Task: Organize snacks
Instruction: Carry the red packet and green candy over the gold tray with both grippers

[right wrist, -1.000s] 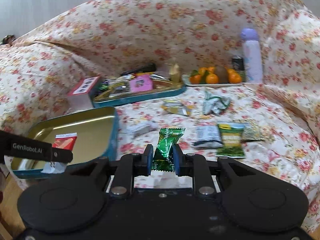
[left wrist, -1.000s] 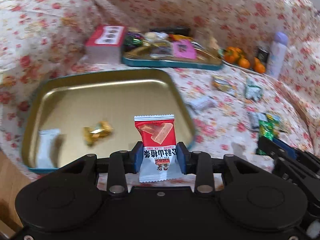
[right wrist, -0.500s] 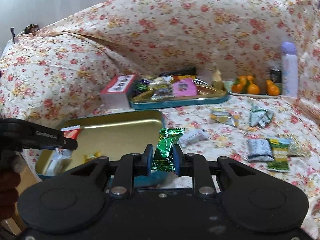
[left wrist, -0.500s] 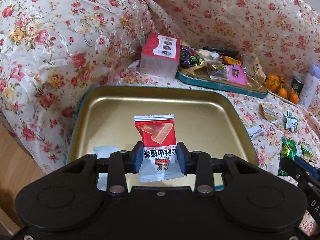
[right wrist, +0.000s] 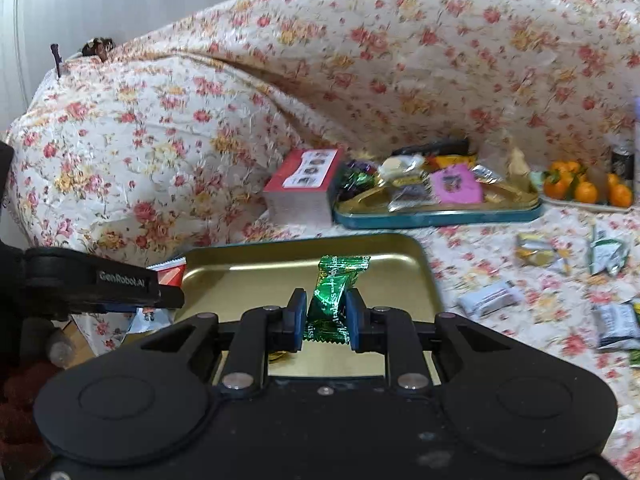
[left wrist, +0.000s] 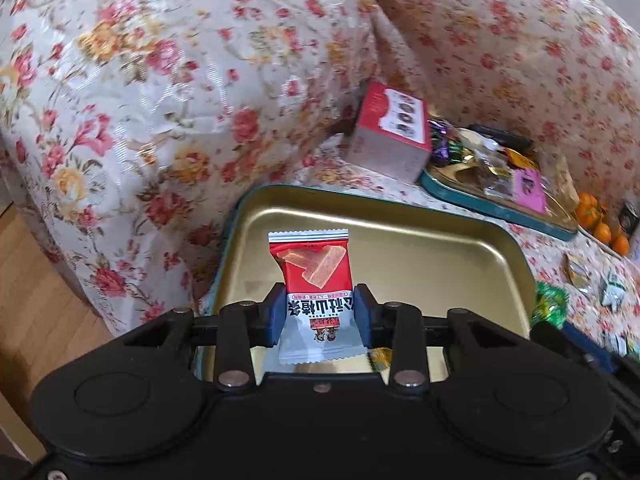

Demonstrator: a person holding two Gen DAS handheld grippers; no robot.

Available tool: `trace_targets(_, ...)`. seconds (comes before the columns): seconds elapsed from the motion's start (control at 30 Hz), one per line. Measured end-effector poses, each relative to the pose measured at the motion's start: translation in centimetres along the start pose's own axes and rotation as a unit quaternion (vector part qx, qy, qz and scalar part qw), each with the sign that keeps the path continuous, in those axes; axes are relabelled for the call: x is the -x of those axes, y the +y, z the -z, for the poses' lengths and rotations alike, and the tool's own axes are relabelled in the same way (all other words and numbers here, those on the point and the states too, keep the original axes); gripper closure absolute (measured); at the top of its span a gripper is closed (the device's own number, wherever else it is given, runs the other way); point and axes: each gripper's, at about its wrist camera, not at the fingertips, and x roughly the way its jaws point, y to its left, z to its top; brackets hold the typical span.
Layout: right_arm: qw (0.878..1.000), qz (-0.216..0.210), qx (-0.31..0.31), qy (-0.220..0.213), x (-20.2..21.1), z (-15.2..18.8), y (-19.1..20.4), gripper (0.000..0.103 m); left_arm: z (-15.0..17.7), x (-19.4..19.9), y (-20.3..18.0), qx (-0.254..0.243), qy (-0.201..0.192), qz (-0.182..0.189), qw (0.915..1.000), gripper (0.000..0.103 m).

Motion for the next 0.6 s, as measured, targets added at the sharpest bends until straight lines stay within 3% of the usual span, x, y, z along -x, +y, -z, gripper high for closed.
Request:
trace_targets(0.17, 1.000, 0.009, -0.011, 0.022, -1.6, 0.7, 0.7, 0.081, 0.4, 0.0, 0.2, 0.002, 0.010, 0.006, 0.9999, 0.059)
trace_targets(0.33, 0.999, 0.030, 0.000, 0.018, -1.5, 1.2, 0.5, 0.081, 1.0, -0.1, -1.1, -0.018, 0.029, 0.035, 0.9988, 0.059)
trace_targets(0.6, 0.999, 0.051, -0.005, 0.013, -1.2, 1.1, -0.3, 0.081, 1.5, -0.8, -2.0, -0.037, 0.060, 0.050, 0.9963, 0.059)
